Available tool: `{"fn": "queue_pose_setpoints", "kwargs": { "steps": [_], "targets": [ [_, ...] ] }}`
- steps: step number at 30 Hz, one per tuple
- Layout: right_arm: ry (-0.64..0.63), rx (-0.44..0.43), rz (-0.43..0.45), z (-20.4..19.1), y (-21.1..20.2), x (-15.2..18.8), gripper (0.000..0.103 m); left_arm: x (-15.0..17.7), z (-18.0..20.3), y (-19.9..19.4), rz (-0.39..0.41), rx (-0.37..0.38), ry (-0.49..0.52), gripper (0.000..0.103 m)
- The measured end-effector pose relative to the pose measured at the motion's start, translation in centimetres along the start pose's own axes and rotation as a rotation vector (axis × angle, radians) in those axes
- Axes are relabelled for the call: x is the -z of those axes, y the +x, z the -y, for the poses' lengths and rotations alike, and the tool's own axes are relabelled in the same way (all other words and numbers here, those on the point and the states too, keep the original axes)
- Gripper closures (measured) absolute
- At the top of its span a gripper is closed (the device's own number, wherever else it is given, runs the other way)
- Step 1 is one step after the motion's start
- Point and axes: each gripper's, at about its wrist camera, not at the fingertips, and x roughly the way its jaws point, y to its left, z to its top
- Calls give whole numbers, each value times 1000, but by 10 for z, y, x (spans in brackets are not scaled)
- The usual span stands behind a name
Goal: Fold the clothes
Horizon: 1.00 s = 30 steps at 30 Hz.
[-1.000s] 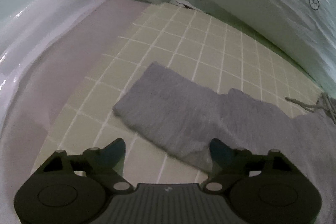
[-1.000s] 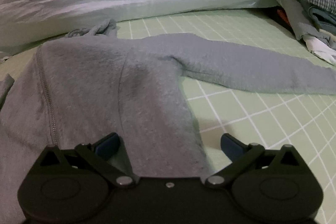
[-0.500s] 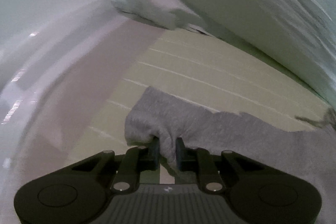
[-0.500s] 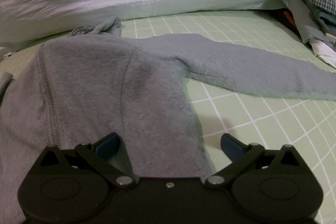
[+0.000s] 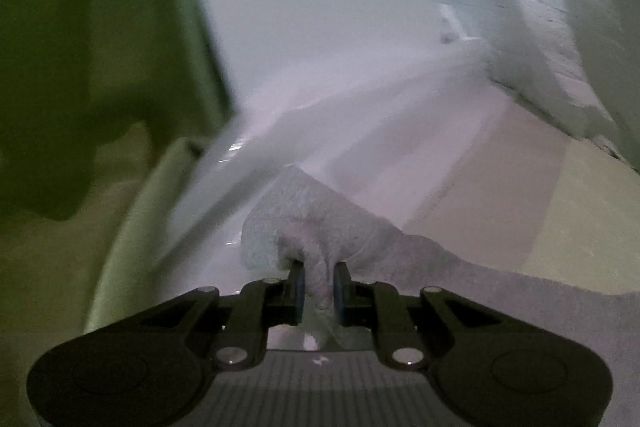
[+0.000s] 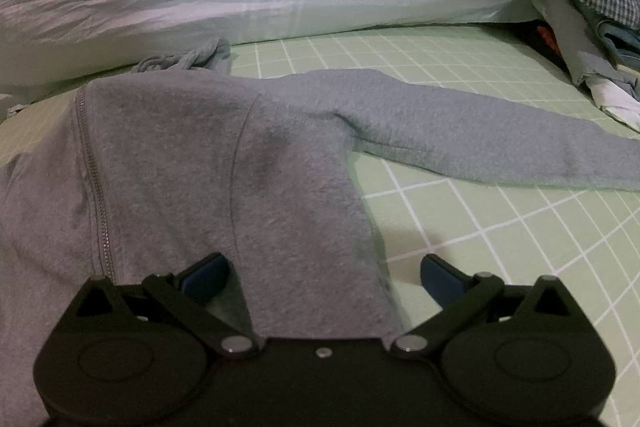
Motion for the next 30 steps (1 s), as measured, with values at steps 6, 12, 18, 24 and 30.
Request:
{"fn": "queue_pose_setpoints", "kwargs": {
  "steps": [6,12,18,24,30],
  "targets": [
    [-2,-1,-1,1,1,0,0,3,-23,6,-7,-71,-53,87],
    [-5,-7,-4,2,1,-1,0,1,-23,3,-37,-42,-75,65],
    [-22,-33,-29,6,3,-7,0,12,12,-32,-17,77,-14,30],
    [-40,-110,-26,11,1,-21,0,36,79,-75,-31,238,166,18],
    [-59,-209,58,16,-17,-52,0,81,151,-126,-74,380,354,18]
  ]
}}
